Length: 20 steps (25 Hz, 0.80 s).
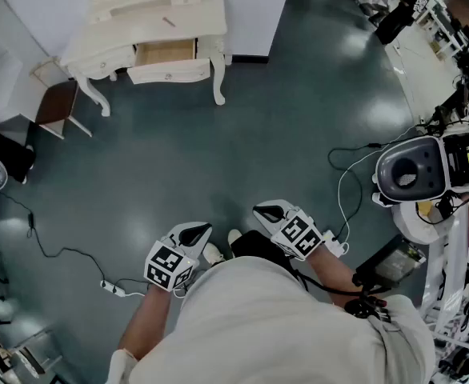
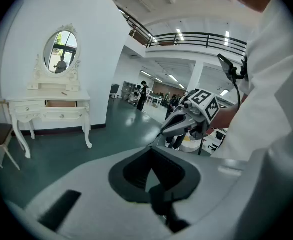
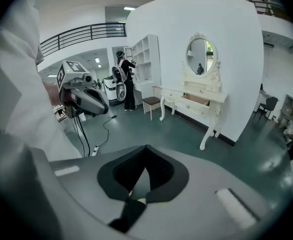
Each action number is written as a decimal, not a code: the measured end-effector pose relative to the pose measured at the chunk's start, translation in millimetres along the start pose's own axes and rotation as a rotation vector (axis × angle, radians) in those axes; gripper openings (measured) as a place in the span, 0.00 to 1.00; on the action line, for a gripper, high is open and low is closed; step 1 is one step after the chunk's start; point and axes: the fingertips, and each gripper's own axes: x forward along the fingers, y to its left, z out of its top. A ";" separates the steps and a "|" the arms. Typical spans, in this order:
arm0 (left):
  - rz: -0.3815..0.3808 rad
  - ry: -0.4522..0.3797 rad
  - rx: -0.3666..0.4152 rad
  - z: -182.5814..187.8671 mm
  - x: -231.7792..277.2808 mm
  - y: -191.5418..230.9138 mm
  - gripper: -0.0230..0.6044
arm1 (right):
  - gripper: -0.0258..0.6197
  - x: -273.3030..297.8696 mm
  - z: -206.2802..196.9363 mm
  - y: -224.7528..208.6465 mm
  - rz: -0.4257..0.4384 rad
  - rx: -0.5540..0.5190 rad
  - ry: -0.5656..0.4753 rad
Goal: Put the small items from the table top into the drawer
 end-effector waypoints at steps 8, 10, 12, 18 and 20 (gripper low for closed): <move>0.031 0.008 0.004 -0.9 3.7 21.1 0.04 | 0.04 12.6 1.1 -19.4 -0.003 0.004 -0.027; 0.060 0.020 0.006 5.1 13.9 25.7 0.04 | 0.04 15.1 7.3 -33.9 0.015 -0.009 -0.051; 0.083 0.008 0.003 22.7 29.6 24.3 0.04 | 0.04 11.7 13.6 -54.1 0.033 -0.034 -0.072; 0.131 -0.024 0.022 90.1 108.0 19.9 0.04 | 0.04 -16.4 9.9 -150.7 0.049 -0.044 -0.114; 0.151 -0.039 0.020 109.5 131.3 21.7 0.04 | 0.08 -22.0 3.2 -183.6 0.047 -0.056 -0.114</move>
